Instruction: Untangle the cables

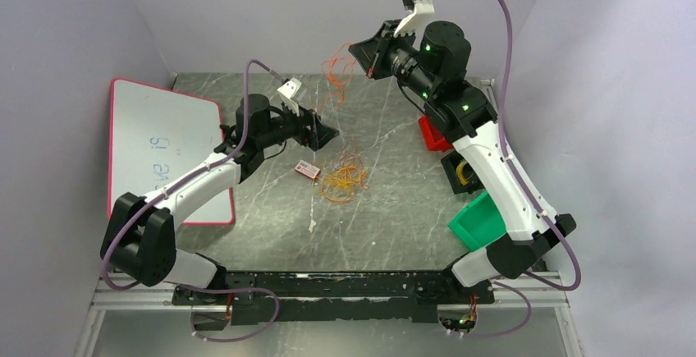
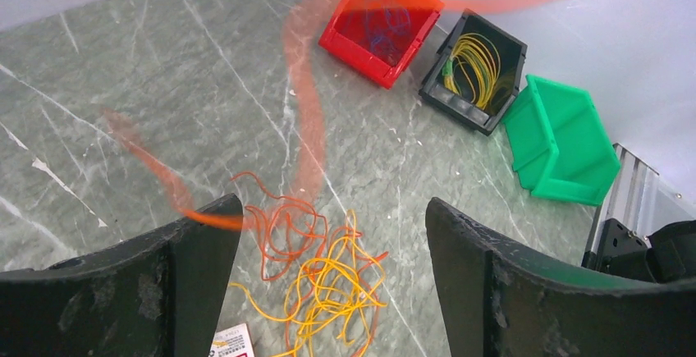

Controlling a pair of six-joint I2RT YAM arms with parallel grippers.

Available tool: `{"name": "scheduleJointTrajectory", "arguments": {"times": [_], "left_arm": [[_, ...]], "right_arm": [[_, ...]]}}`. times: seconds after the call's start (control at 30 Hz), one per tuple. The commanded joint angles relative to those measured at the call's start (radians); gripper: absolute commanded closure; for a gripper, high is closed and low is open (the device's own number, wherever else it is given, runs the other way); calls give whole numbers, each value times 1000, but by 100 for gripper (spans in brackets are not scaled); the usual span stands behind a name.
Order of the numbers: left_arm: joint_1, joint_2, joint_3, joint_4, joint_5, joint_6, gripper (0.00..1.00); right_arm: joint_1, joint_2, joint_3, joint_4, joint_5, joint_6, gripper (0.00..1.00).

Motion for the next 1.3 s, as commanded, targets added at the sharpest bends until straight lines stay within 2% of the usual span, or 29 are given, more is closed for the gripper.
{"name": "scheduleJointTrajectory", "arguments": {"times": [0.0, 0.23, 0.53, 0.77, 0.93, 1.1, 1.27], "left_arm": [[-5, 0, 14, 71, 41, 7, 14], [-5, -51, -44, 37, 23, 22, 15], [-3, -106, -66, -36, -23, 69, 15], [-2, -149, -44, 6, 10, 53, 14], [-3, -170, 0, 53, 97, 12, 13], [-2, -174, 24, 127, 197, -92, 13], [-8, -175, 26, 199, 211, -222, 11]], "right_arm": [[4, -31, 5, 59, -13, 29, 100], [5, -44, -35, 66, 20, -2, 100], [3, -119, -144, 41, 145, -35, 100], [3, -127, -149, -5, 169, -34, 100], [3, -144, -199, 17, 180, -6, 100], [3, -149, -231, 35, 192, 19, 100], [3, -160, -262, 50, 216, 32, 100]]}}
